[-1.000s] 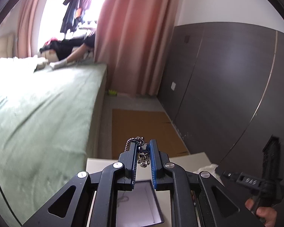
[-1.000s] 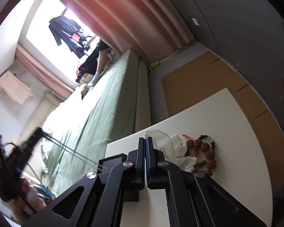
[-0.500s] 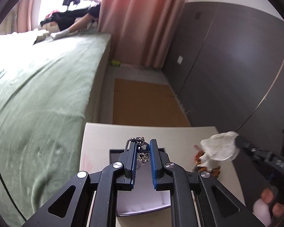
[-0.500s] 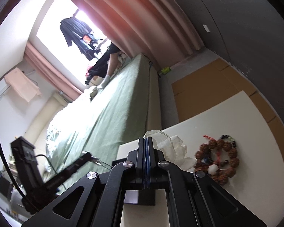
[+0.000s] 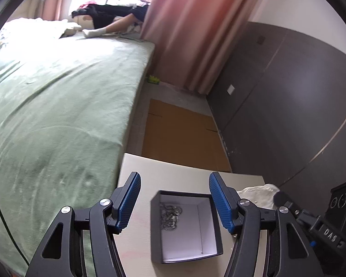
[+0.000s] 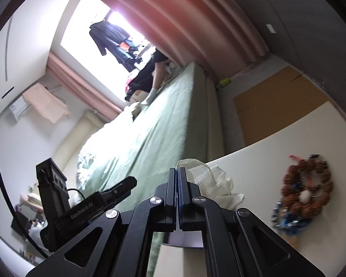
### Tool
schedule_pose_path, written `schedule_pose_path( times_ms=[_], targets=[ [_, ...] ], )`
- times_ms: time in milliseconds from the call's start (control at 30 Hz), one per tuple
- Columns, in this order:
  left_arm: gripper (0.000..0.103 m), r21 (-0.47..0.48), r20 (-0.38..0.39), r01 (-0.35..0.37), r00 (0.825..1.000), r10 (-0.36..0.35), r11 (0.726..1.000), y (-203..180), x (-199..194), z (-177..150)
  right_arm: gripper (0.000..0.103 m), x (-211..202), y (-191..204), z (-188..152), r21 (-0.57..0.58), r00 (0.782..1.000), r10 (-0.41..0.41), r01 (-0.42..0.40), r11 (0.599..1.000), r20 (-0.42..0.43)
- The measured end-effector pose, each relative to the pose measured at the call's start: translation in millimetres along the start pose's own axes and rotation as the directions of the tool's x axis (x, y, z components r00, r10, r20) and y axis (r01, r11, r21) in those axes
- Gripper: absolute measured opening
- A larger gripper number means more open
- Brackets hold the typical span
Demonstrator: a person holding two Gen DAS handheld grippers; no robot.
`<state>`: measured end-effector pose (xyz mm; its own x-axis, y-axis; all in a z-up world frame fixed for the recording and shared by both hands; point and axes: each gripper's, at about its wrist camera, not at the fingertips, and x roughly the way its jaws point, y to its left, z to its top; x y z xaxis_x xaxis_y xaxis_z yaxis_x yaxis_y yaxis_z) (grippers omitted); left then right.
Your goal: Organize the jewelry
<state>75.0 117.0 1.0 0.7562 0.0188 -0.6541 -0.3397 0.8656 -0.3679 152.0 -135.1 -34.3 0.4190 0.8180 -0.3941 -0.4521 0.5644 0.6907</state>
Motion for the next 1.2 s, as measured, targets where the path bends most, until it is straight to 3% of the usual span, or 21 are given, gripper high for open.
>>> schedule_pose_path(
  times_ms=[367,433,467,500,567,600,700,867,1000,1200],
  targets=[
    [0.063,-0.047,0.015,-0.034,0.999,0.035,0.998,24.6,-7.8,6.8,0.003,65.9,12.6,-21.0,0.007,0.988,0.059,-0.058,0.998,-0.145],
    [0.063,-0.052,0.012,-0.034,0.999,0.035,0.998,26.4,-7.5,6.6,0.016,88.0,9.3,-24.7,0.005,0.973,0.033,-0.032,0.999,-0.23],
    [0.063,-0.051,0.01,-0.033,0.999,0.034,0.998,26.1,-7.3,6.5,0.032,92.7,7.5,-26.5,-0.005,0.967,0.011,-0.013,1.0,-0.254],
    [0.063,-0.048,0.009,-0.033,0.999,0.034,0.998,26.0,-7.0,6.4,0.042,94.2,5.5,-27.4,-0.014,0.965,-0.016,0.012,1.0,-0.263],
    [0.063,-0.045,0.006,-0.027,1.0,0.028,0.999,23.5,-6.6,6.4,0.049,86.2,2.9,-25.5,-0.012,0.971,-0.024,0.022,1.0,-0.238],
    [0.063,-0.042,0.004,-0.02,1.0,0.02,0.999,21.9,-6.3,6.1,0.058,81.2,2.4,-23.6,-0.01,0.973,-0.019,0.017,1.0,-0.231],
    [0.063,-0.029,0.0,-0.014,1.0,0.014,0.999,16.2,-4.4,4.4,0.067,55.5,-1.1,-13.9,-0.022,0.985,-0.045,0.042,0.999,-0.169],
    [0.063,0.006,-0.02,0.004,1.0,-0.004,1.0,-3.0,3.1,-1.9,0.069,10.4,-22.2,2.7,0.01,0.989,-0.124,0.125,0.992,-0.086],
    [0.063,0.044,-0.035,0.029,0.999,-0.027,0.999,-23.0,9.6,-9.0,0.07,-17.4,-50.5,16.3,0.052,0.965,-0.245,0.25,0.967,-0.093],
    [0.063,0.119,-0.063,0.058,0.997,-0.05,0.991,-56.7,20.4,-21.3,0.07,-46.7,-87.8,23.9,0.127,0.945,-0.308,0.321,0.939,-0.113]
  ],
)
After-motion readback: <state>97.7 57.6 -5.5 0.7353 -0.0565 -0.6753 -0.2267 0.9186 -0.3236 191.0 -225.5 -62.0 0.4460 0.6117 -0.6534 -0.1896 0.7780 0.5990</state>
